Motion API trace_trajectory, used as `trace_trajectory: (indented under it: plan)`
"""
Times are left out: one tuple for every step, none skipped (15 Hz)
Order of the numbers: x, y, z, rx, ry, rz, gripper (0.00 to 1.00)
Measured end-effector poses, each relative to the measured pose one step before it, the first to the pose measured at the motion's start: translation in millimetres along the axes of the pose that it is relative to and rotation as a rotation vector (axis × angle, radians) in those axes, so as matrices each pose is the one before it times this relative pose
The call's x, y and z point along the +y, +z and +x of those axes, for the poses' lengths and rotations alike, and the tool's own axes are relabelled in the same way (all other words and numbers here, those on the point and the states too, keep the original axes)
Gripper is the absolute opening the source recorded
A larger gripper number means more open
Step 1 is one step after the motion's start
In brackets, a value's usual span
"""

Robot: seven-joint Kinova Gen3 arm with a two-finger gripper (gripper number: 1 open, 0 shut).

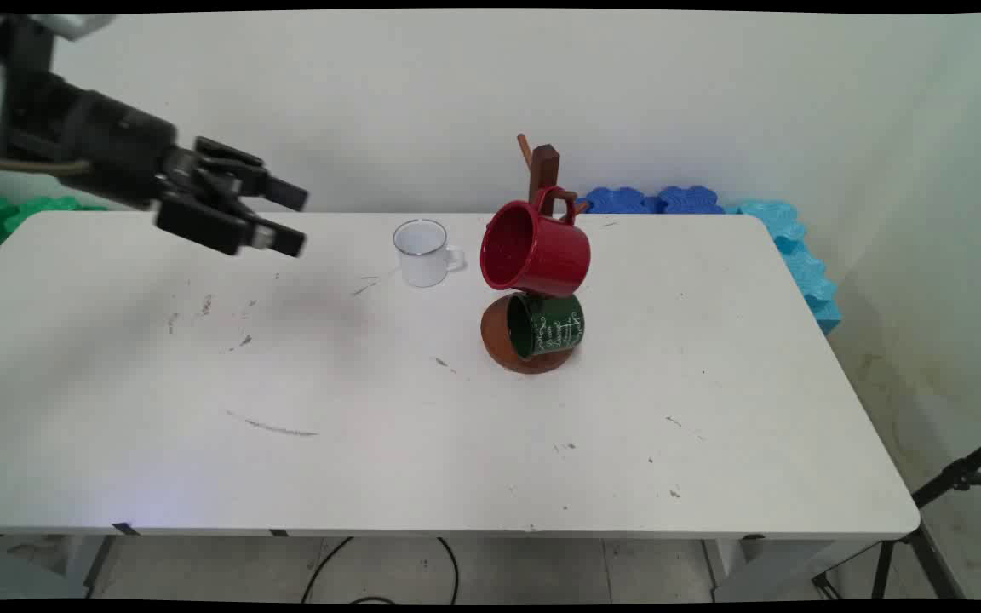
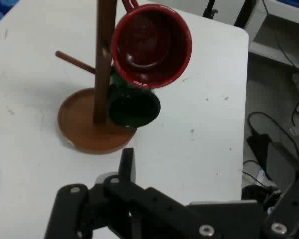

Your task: Pick up the red mug from the rack

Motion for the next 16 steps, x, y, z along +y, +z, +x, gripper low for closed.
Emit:
trace_trajectory:
  plan:
    - [5.06, 8.90, 4.51, -0.00112, -0.00365, 0.00655, 1.00]
    - [4.22, 7.94, 3.36, -0.00131, -0.00283, 0.00583, 1.00]
    - [2.64, 5.58, 2.05, -0.00034, -0.00183, 0.00525, 1.00]
    - [3.91, 8.57, 2.66, -0.00140, -0.00242, 0.00719, 1.00]
    - [2.53, 6.03, 1.58, -0.00024, -0.00187, 0.00613, 1.00]
    - [4.40, 10.96, 2.51, -0.00185, -0.00234, 0.01007, 1.00]
    - [3.69, 10.21, 1.99, -0.00250, -0.00192, 0.00870, 1.00]
    - [4.46, 11.88, 2.16, -0.00122, -0.00367, 0.01035, 1.00]
    - [3.46, 8.63, 1.27, -0.00185, -0.00249, 0.00668, 1.00]
    - [3.53, 8.66, 1.43, -0.00023, -0.00141, 0.00640, 1.00]
    - [5.00, 12.08, 2.09, -0.00058, -0.00043, 0.00718, 1.00]
    - [4.48, 10.03, 1.86, -0.00062, 0.00051, 0.00619, 1.00]
    - [4.85, 11.58, 2.50, 0.00069, 0.00149, 0.00786, 1.00]
    - [4.59, 11.20, 2.11, -0.00017, 0.00140, 0.00783, 1.00]
    - [3.52, 9.40, 1.79, -0.00017, 0.00134, 0.00721, 1.00]
    - [3.55, 10.62, 2.20, 0.00072, 0.00104, 0.00936, 1.00]
